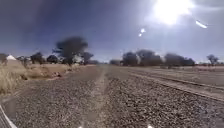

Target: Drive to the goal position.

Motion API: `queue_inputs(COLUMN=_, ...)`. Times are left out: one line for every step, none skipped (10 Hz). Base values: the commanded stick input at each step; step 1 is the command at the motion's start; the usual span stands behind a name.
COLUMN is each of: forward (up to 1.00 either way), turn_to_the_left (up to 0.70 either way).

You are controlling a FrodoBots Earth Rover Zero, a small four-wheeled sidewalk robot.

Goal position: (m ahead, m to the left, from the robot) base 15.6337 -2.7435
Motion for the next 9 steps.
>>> queue_inputs(forward=0.7, turn_to_the_left=0.08)
queue_inputs(forward=0.7, turn_to_the_left=0.0)
queue_inputs(forward=0.7, turn_to_the_left=0.0)
queue_inputs(forward=0.7, turn_to_the_left=0.0)
queue_inputs(forward=0.7, turn_to_the_left=0.0)
queue_inputs(forward=0.7, turn_to_the_left=0.0)
queue_inputs(forward=0.7, turn_to_the_left=0.0)
queue_inputs(forward=0.7, turn_to_the_left=0.0)
queue_inputs(forward=0.7, turn_to_the_left=0.0)
